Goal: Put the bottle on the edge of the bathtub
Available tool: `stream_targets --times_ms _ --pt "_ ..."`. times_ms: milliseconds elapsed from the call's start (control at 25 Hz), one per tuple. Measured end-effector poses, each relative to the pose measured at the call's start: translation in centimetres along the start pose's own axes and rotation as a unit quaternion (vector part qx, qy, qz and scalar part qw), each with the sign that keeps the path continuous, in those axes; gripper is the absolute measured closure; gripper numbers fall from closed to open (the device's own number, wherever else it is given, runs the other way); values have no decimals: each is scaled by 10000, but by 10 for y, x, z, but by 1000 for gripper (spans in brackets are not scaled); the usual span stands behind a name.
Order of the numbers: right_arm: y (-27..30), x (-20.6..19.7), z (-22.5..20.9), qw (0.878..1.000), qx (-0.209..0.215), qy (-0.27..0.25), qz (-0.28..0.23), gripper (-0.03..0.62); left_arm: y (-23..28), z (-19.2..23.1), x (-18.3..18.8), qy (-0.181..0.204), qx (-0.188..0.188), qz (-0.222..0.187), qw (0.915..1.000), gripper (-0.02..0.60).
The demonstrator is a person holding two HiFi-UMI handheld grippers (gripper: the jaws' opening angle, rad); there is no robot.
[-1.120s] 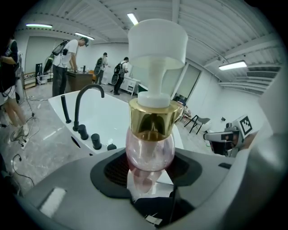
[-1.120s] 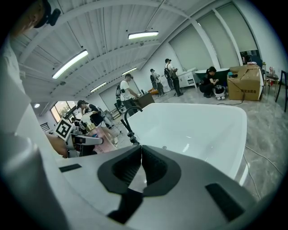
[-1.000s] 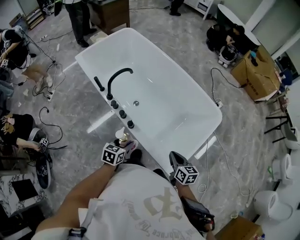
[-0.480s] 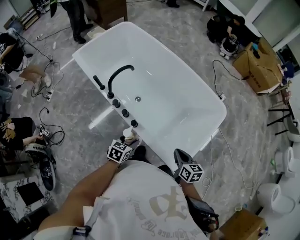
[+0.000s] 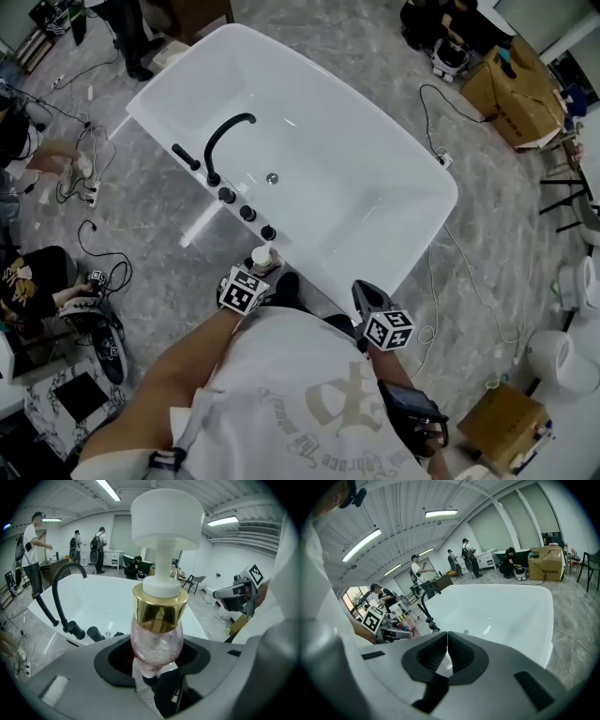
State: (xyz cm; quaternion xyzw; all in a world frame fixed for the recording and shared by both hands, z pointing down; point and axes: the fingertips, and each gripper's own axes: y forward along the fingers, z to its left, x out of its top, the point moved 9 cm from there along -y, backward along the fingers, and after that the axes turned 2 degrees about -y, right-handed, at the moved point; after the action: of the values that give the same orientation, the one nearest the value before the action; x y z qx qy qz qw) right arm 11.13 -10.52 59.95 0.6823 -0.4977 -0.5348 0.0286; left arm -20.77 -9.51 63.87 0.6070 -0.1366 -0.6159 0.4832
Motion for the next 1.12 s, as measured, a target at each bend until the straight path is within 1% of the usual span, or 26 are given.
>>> stream_targets --times_ms 400,680,1000,1120 --pt "13 -16 6 9997 -29 227 84 588 15 2 -5 193 -252 327 9990 357" --pt "21 -22 8 9994 -29 302 141 588 33 4 -6 264 -357 474 9979 357" --pt "19 -28 8 9989 -100 413 195 588 48 4 1 410 -433 536 9968 357" --pt "19 -31 10 9988 -84 411 251 588 51 4 4 379 -413 544 9969 357"
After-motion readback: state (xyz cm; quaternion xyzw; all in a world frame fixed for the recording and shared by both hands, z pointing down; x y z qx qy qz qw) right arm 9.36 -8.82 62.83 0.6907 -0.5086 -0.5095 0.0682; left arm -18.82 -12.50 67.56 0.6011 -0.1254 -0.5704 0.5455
